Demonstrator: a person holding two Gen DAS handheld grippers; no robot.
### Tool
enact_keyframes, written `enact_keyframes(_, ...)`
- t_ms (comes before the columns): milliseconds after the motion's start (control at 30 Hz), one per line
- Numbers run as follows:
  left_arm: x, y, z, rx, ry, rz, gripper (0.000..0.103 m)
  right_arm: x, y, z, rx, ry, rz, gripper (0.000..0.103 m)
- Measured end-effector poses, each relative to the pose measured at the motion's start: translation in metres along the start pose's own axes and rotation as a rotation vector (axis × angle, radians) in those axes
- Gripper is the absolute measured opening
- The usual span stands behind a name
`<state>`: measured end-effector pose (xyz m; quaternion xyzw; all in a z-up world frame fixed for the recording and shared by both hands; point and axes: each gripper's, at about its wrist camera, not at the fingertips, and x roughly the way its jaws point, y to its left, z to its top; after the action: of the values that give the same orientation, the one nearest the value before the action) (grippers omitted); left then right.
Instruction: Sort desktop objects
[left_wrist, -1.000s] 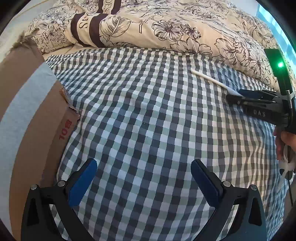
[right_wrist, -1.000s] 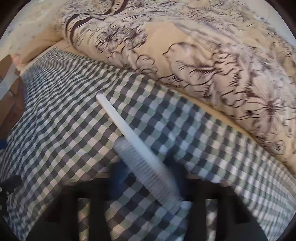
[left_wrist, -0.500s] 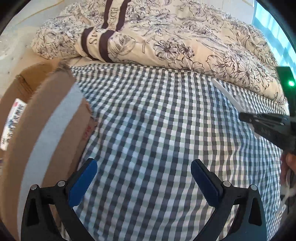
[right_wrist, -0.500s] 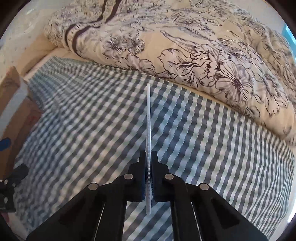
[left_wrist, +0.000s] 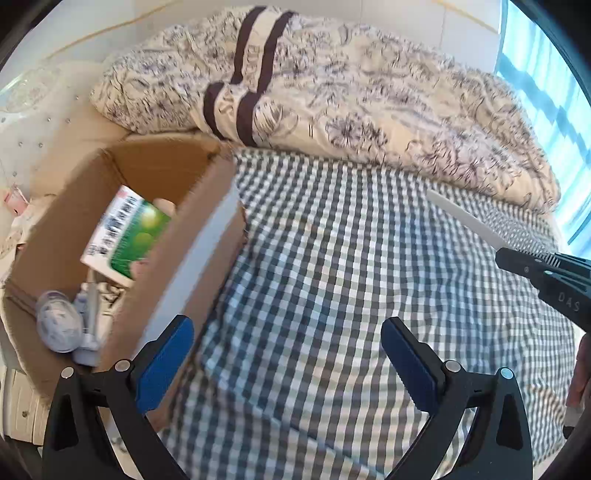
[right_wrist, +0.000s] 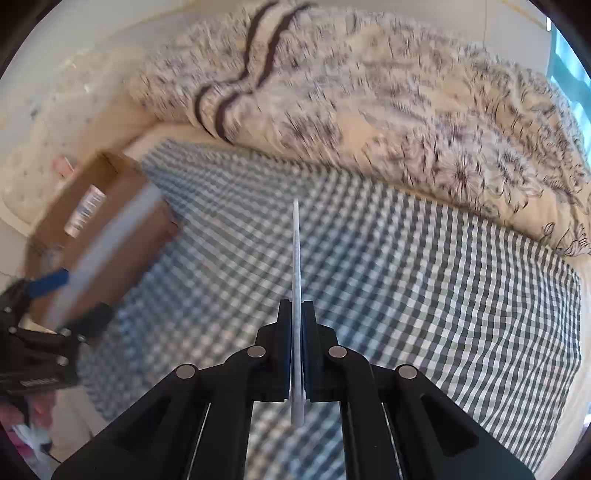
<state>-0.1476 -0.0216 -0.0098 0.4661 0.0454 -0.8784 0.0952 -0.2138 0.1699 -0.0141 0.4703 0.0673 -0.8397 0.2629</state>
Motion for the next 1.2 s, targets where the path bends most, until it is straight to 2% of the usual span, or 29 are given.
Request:
enact_keyframes(200, -0.048, 0.035, 0.005, -0.015, -0.078, -0.002, 0.103, -0.047, 0.059, 0.014, -0.016, -0.063, 0.091, 0.004)
enact_keyframes(367, -0.069, 0.079, 0.009, -0.045, -0.091, 0.024, 0.103, -0.059, 0.128, 0.031, -0.067, -0.105, 0.155, 0.004)
enact_keyframes(467, -0.074, 0.113, 0.006, -0.073, -0.099, 0.035, 0.103, -0.046, 0.171, 0.046, -0.076, -0.107, 0.218, 0.004)
enact_keyframes(600, -0.067, 0.155, -0.002, -0.112, -0.083, 0.039, 0.103, -0.010, 0.223, 0.062, -0.077, -0.088, 0.279, 0.004)
enact_keyframes(800, -0.052, 0.187, -0.007, -0.107, -0.083, 0.042, 0.103, 0.038, 0.259, 0.080, -0.035, -0.058, 0.331, 0.006)
enact_keyframes(833, -0.050, 0.190, -0.007, -0.106, -0.085, 0.031, 0.103, 0.044, 0.262, 0.081, -0.025, -0.045, 0.322, 0.013)
enact_keyframes(900, -0.046, 0.192, -0.008, -0.091, -0.089, 0.010, 0.103, 0.054, 0.267, 0.085, -0.018, -0.012, 0.178, 0.085)
enact_keyframes(933, -0.044, 0.192, -0.008, -0.079, -0.093, 0.006, 0.103, 0.053, 0.266, 0.085, -0.016, -0.040, 0.125, 0.086)
enact_keyframes(1000, -0.043, 0.190, -0.009, -0.059, -0.108, 0.002, 0.103, 0.042, 0.260, 0.083, -0.018, -0.118, 0.138, 0.086)
enact_keyframes(1133, -0.043, 0.184, -0.012, -0.040, -0.128, -0.020, 0.103, 0.019, 0.236, 0.076, 0.055, -0.155, 0.114, 0.086)
enact_keyframes(1200, -0.047, 0.178, -0.015, -0.028, -0.146, -0.025, 0.103, -0.002, 0.222, 0.061, 0.075, -0.206, 0.070, 0.086)
